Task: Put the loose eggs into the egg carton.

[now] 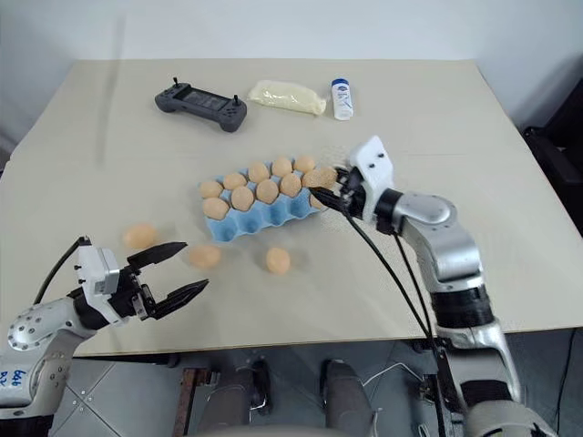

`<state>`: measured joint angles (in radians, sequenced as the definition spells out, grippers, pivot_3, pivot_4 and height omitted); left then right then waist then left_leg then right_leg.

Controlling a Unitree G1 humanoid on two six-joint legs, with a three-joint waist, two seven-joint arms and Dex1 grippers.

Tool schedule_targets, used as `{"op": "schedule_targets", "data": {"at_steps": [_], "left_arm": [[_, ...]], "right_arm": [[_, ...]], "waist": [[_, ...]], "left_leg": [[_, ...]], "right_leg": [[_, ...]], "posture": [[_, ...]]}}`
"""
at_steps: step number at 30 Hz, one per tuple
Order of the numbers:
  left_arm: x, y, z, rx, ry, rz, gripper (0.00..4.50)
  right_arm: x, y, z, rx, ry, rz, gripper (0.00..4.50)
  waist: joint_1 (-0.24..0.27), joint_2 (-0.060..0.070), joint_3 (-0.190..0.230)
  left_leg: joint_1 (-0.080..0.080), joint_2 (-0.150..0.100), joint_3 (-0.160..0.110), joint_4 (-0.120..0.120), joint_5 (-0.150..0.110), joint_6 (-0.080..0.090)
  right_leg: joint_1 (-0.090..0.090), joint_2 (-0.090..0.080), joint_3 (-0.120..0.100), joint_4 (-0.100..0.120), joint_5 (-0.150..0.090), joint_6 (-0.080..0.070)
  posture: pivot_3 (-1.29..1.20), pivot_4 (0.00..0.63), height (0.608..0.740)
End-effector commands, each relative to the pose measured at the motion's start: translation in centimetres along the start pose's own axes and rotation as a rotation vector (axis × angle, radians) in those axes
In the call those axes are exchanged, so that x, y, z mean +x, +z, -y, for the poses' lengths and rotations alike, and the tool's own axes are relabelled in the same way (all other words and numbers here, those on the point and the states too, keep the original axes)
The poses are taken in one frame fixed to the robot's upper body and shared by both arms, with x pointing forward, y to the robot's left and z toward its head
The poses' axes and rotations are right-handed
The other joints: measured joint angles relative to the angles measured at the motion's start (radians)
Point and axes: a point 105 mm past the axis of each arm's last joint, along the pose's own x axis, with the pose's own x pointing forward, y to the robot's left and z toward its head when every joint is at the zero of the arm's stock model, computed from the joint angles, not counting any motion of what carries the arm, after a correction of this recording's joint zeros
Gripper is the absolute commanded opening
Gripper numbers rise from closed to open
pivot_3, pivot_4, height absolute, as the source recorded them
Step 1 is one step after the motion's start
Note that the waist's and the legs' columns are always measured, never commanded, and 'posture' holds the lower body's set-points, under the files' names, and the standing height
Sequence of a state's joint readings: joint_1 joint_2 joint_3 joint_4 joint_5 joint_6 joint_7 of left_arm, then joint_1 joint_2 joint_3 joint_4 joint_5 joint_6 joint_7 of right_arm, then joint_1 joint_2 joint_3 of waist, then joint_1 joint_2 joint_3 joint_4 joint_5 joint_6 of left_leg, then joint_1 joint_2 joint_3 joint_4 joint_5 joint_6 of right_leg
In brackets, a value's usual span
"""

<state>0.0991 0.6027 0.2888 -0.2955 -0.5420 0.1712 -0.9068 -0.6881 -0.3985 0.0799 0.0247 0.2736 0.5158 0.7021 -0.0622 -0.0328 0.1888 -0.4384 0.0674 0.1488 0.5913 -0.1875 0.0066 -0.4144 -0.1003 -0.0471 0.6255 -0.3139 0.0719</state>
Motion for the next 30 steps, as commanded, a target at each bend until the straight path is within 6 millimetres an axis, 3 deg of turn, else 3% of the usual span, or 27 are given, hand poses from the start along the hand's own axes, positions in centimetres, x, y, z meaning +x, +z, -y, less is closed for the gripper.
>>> {"op": "schedule_targets", "data": {"at_steps": [1,11,19,25,30], "left_arm": [[0.2,0.3,-0.1,0.023,0.010,0.018,4.50],[0.4,0.6,-0.2,0.032,0.033,0.030,4.50],[0.7,0.7,-0.3,0.039,0.039,0.039,4.50],[1.1,0.9,-0.5,0.044,0.032,0.048,4.50],[1.2,1.0,-0.7,0.045,0.032,0.052,4.50]], "right_arm": [[1.5,-0.1,0.3,-0.029,-0.018,-0.008,1.94],[3.8,-0.9,-1.6,-0.034,0.077,-0.034,1.94],[3.9,-1.4,-1.7,-0.039,0.073,-0.056,4.48],[3.0,-0.4,-1.1,-0.066,0.069,-0.034,4.48],[-0.4,1.8,-0.7,-0.118,0.083,0.066,4.48]], "waist": [[0.000,0.000,0.000],[0.002,0.001,0.000],[0.003,0.001,0.000],[0.004,0.001,0.000],[0.009,0.001,0.001]], "left_leg": [[0.000,0.000,0.000,0.000,0.000,0.000],[-0.001,0.000,0.002,0.000,0.000,0.001],[-0.001,-0.001,0.002,0.001,0.000,0.001],[-0.001,0.000,0.002,0.001,0.000,0.001],[-0.001,0.000,0.002,0.001,-0.001,0.001]], "right_leg": [[0.000,-0.001,-0.002,0.000,0.003,0.006],[0.000,-0.012,-0.027,0.001,0.006,0.010],[0.000,-0.013,-0.033,0.002,0.006,0.010],[0.000,-0.013,-0.033,0.002,0.006,0.010],[0.000,-0.014,-0.034,0.001,0.006,0.010]], "posture": [[0.00,0.150,0.740],[0.00,0.150,0.740],[0.00,0.150,0.740],[0.00,0.150,0.740],[0.00,0.150,0.740]]}}
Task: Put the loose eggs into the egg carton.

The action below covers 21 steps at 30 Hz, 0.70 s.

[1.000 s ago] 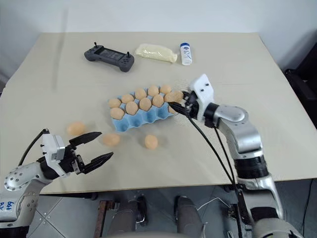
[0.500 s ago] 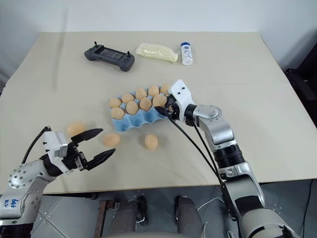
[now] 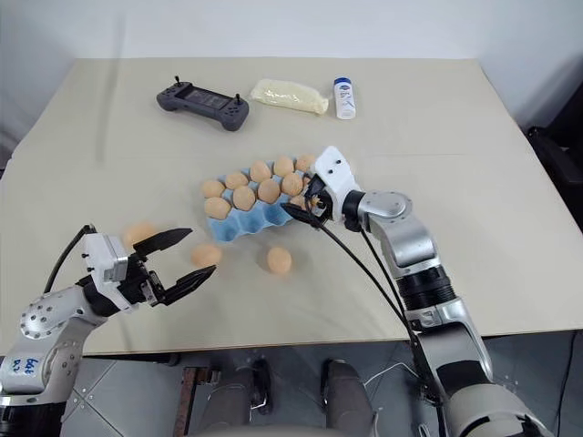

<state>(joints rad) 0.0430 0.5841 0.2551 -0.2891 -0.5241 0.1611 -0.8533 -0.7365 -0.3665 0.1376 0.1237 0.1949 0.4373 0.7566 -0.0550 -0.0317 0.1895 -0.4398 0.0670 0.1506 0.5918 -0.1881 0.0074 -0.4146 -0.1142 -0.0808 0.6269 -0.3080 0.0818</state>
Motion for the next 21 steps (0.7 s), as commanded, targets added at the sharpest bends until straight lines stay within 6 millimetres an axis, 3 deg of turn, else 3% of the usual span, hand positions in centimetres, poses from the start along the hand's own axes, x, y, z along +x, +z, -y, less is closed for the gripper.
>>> {"op": "schedule_targets", "data": {"at_steps": [1,6,11,14,17,21], "left_arm": [[-0.1,0.3,-0.2,0.017,0.006,0.019,4.50],[-0.4,0.2,-0.6,0.008,0.027,0.017,4.50],[-1.5,-0.2,-1.4,0.008,0.067,-0.003,4.50],[-2.2,-0.2,-2.0,0.019,0.090,-0.014,4.50],[-2.6,0.0,-2.4,0.031,0.101,-0.016,4.50],[-2.6,0.2,-2.4,0.037,0.104,-0.012,4.50]], "right_arm": [[-3.1,2.1,0.0,-0.064,0.029,0.091,4.48],[-8.5,0.2,-2.0,-0.057,0.166,0.027,4.48],[-12.3,-1.3,-3.3,0.009,0.251,-0.057,4.48],[-14.1,-3.3,-4.2,0.015,0.302,-0.163,4.48],[-14.9,-4.2,-4.8,0.013,0.338,-0.212,4.48],[-13.5,-3.7,-4.8,0.010,0.334,-0.176,4.48]], "waist": [[0.003,0.000,0.000],[0.020,0.000,0.000],[0.024,0.001,0.001],[0.028,0.001,0.001],[0.026,0.001,0.001],[0.024,0.001,0.001]], "left_leg": [[0.000,0.000,0.000,0.000,0.000,0.000],[0.000,0.000,0.000,0.000,-0.002,0.001],[0.001,0.001,0.001,0.002,-0.002,0.001],[0.002,0.002,0.000,0.003,-0.002,0.001],[0.000,0.002,0.000,0.003,-0.002,0.001],[0.000,0.001,0.002,0.003,-0.002,0.002]], "right_leg": [[0.000,0.000,0.000,0.000,0.000,0.000],[0.001,0.000,-0.006,-0.002,0.000,0.000],[0.001,0.000,-0.009,-0.002,0.001,0.000],[0.002,0.000,-0.010,-0.004,0.001,-0.001],[0.003,0.000,-0.010,-0.009,0.002,-0.003],[0.003,0.000,-0.007,-0.011,0.003,-0.004]], "posture": [[0.00,0.150,0.740],[0.00,0.150,0.740],[0.00,0.150,0.740],[0.00,0.150,0.740],[0.00,0.150,0.740],[0.00,0.150,0.740]]}}
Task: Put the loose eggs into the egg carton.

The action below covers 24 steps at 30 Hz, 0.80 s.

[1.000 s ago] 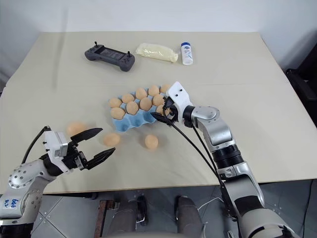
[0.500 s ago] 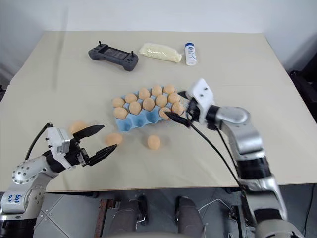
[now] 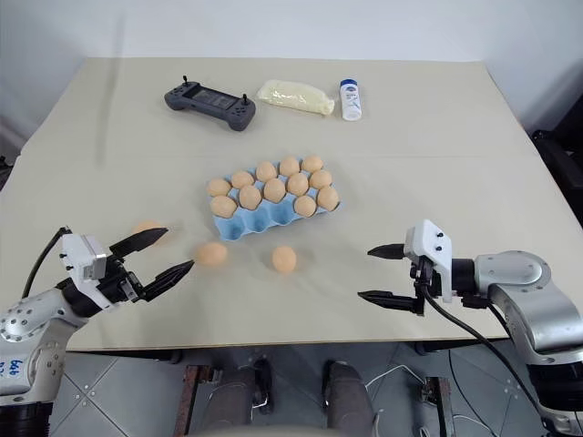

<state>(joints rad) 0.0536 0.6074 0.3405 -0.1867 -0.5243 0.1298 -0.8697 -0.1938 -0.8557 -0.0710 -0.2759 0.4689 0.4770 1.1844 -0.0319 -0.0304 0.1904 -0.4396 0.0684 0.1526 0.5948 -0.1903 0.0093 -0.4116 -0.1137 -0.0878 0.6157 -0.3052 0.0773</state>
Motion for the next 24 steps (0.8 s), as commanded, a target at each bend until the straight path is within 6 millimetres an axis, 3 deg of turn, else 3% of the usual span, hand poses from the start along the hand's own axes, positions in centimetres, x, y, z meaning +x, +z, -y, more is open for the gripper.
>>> {"op": "schedule_targets", "data": {"at_steps": [1,10,18,24], "left_arm": [[-0.2,1.1,0.1,0.039,-0.001,0.027,4.50],[-0.5,0.9,1.3,0.023,-0.006,0.026,4.50],[-0.8,0.9,2.0,0.025,-0.010,0.025,4.50],[-1.4,0.8,3.0,-0.001,-0.049,0.012,4.50]], "right_arm": [[1.4,1.7,-0.1,-0.066,0.016,0.050,4.48],[7.5,4.6,-0.2,-0.080,0.049,0.182,4.48],[11.8,4.7,-1.2,-0.117,0.133,0.151,4.48],[13.6,4.3,-1.0,-0.138,0.133,0.125,4.48]], "waist": [[0.001,0.000,0.000],[0.001,0.000,0.000],[0.001,0.000,0.000],[-0.001,0.000,0.000]], "left_leg": [[0.000,0.000,0.000,0.000,0.000,0.000],[-0.002,0.001,0.000,-0.003,0.000,-0.001],[-0.002,0.001,0.000,-0.003,0.000,-0.001],[-0.002,0.001,0.001,-0.003,-0.001,-0.001]], "right_leg": [[0.000,0.000,0.000,0.000,0.000,0.000],[-0.002,0.000,0.006,0.000,0.002,0.003],[-0.003,-0.001,0.004,0.001,0.002,0.003],[-0.003,-0.001,0.004,0.001,0.003,0.003]], "posture": [[0.00,0.150,0.740],[0.00,0.150,0.740],[0.00,0.150,0.740],[0.00,0.150,0.740]]}}
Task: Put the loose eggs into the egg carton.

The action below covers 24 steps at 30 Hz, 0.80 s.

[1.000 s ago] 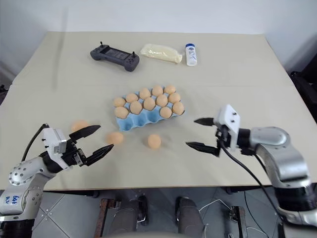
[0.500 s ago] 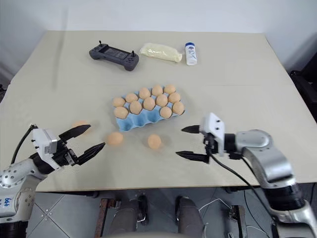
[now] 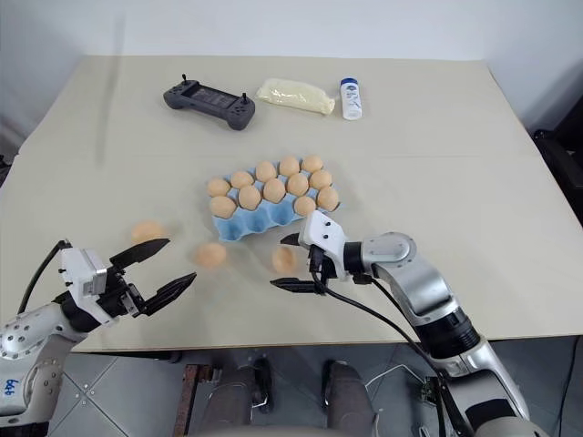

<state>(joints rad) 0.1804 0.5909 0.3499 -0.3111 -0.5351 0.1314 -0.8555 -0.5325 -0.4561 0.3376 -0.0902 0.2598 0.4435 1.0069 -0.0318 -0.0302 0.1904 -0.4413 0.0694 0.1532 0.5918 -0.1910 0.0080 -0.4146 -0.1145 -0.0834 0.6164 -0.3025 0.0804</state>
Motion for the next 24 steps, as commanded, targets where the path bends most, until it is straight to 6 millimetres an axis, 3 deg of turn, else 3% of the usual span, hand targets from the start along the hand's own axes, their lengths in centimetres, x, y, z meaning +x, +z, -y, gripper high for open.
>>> {"op": "schedule_targets", "data": {"at_steps": [1,9,16,21,24], "left_arm": [[-0.5,0.8,1.0,-0.005,-0.049,0.018,4.50],[-1.2,-0.6,3.4,-0.065,-0.167,-0.058,4.50],[-0.9,-0.6,3.1,-0.052,-0.159,-0.046,4.50],[-0.7,-0.4,2.8,-0.046,-0.152,-0.033,4.50],[-0.6,-0.3,2.7,-0.044,-0.143,-0.021,4.50]], "right_arm": [[0.6,0.5,0.2,-0.048,-0.001,0.014,4.48],[1.4,0.2,1.0,-0.054,-0.017,0.001,4.48],[1.7,0.5,0.8,-0.002,0.005,0.011,2.21],[0.6,2.7,1.1,-0.038,-0.010,0.055,1.97],[-0.5,5.6,2.9,-0.067,-0.105,0.129,1.93]], "waist": [[0.000,0.000,0.000],[-0.003,0.000,0.000],[-0.003,0.000,0.000],[-0.003,0.000,0.000],[-0.005,0.000,0.000]], "left_leg": [[0.000,0.000,0.000,0.000,0.000,0.000],[0.000,0.003,0.003,0.000,-0.001,-0.001],[0.000,0.004,0.003,0.000,-0.001,-0.002],[0.000,0.004,0.006,0.000,-0.001,-0.002],[0.000,0.005,0.008,0.000,-0.001,-0.002]], "right_leg": [[0.000,0.000,-0.001,0.000,0.000,0.000],[-0.002,0.000,-0.011,0.002,0.000,-0.001],[-0.003,0.000,-0.010,0.001,0.000,-0.002],[-0.005,0.000,-0.011,0.002,0.001,-0.002],[-0.006,0.000,-0.011,0.004,0.001,-0.002]], "posture": [[0.00,0.150,0.740],[0.00,0.150,0.740],[0.00,0.150,0.740],[0.00,0.150,0.740],[0.00,0.150,0.740]]}}
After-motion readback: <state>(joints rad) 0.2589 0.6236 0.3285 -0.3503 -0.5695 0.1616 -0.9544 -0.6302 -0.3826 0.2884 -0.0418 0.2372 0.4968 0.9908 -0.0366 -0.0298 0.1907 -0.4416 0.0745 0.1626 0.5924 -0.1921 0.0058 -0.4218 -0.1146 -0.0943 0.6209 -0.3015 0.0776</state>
